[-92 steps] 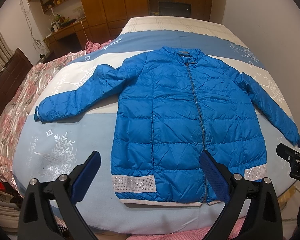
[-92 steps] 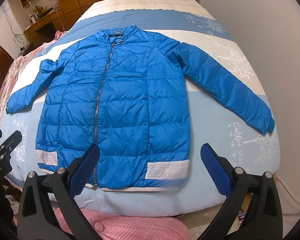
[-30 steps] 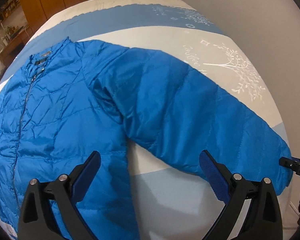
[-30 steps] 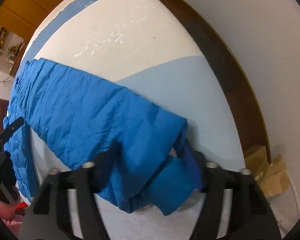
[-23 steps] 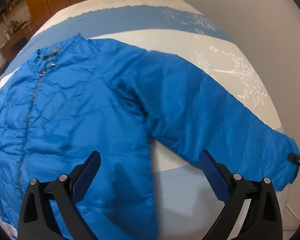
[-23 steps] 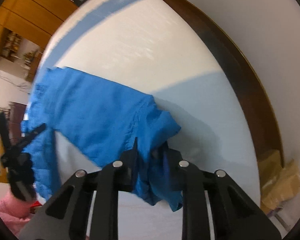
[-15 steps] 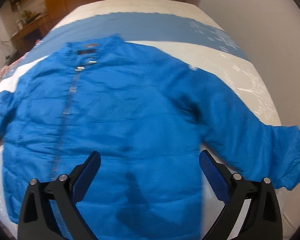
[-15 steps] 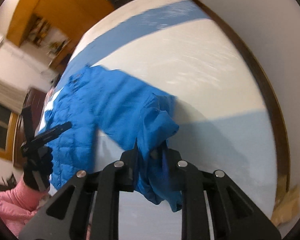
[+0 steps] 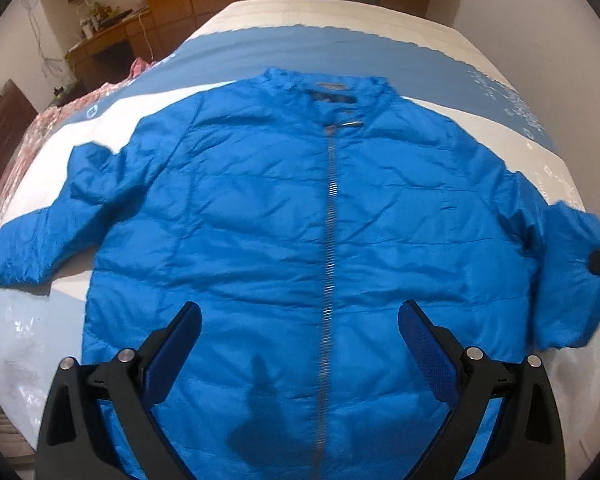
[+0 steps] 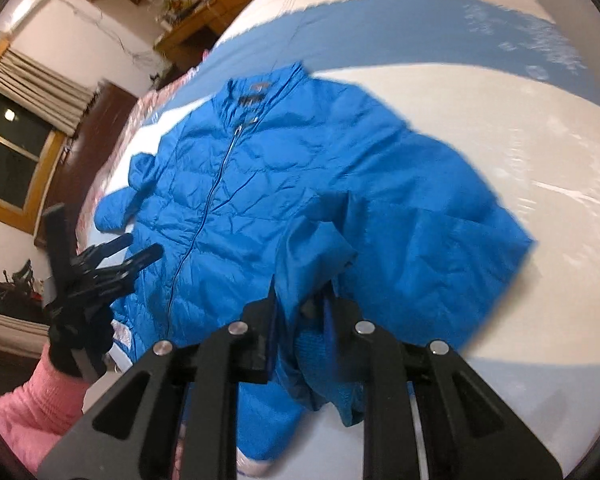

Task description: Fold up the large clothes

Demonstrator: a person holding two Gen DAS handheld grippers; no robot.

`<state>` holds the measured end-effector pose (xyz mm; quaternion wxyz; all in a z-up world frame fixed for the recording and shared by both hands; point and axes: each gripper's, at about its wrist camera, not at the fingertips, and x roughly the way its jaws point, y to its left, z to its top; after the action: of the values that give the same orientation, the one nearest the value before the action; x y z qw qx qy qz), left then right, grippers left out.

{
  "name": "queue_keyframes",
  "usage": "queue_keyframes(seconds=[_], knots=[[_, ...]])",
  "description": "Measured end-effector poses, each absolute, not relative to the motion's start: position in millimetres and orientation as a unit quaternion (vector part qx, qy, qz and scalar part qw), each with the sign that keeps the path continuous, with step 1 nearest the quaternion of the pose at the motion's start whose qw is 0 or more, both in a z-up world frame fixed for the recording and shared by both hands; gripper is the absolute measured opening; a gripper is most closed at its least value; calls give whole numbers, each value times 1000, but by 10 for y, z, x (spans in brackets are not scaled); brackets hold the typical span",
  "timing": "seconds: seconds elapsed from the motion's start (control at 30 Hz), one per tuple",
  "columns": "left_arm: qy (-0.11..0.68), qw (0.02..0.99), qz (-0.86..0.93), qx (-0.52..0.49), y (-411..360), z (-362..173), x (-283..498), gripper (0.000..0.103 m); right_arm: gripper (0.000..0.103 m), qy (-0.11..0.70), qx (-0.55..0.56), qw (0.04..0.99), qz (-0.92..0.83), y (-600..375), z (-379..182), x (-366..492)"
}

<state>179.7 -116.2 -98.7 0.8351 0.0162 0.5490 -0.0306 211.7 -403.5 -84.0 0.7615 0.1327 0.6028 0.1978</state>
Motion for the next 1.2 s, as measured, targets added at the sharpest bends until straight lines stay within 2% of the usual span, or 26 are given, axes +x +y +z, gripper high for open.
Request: queue_keyframes(seconds=[0.2, 0.23, 0.3, 0.37, 0.57, 0.67, 0.9, 0.93, 1.0, 1.07, 1.17, 1.2], knots=[[559, 829, -28, 3, -848, -1063, 1851, 99, 21, 619, 160, 741, 206, -3531, -1177, 2455], [562, 827, -29, -2, -808, -1078, 1865, 99, 27, 619, 168, 737, 212, -3495, -1183, 2476], [567, 823, -38, -14, -756, -1102, 1877, 99, 33, 617, 192, 727, 234, -3424, -1178, 2511], [568, 821, -50, -24, -743, -1113, 1891, 99, 51, 607, 224, 714, 267, -3427, -1075, 2482], [568, 816, -102, -39, -949, -1110, 1928, 99, 51, 585, 193, 751, 237, -3774, -690, 2262], [577, 805, -135, -38, -1204, -1165, 1979, 99, 51, 594, 164, 770, 168, -4050, -722, 2151], [627, 766, -131, -48, -1564, -1574, 2219, 98, 49, 607, 189, 762, 124, -4413, -987, 1920], [622, 771, -129, -49, -1587, -1585, 2244, 92, 49, 607, 191, 762, 123, -4428, -1004, 1912], [614, 775, -138, -53, -1637, -1564, 2271, 73, 49, 606, 193, 763, 119, -4459, -1024, 1900], [611, 773, -157, -73, -1663, -1513, 2295, 36, 49, 604, 191, 765, 115, -4486, -1020, 1903], [593, 782, -169, -84, -1666, -1388, 2308, 21, 49, 599, 189, 770, 115, -4474, -1013, 1930], [586, 787, -173, -85, -1648, -1333, 2299, 19, 49, 597, 189, 771, 115, -4469, -1011, 1941]])
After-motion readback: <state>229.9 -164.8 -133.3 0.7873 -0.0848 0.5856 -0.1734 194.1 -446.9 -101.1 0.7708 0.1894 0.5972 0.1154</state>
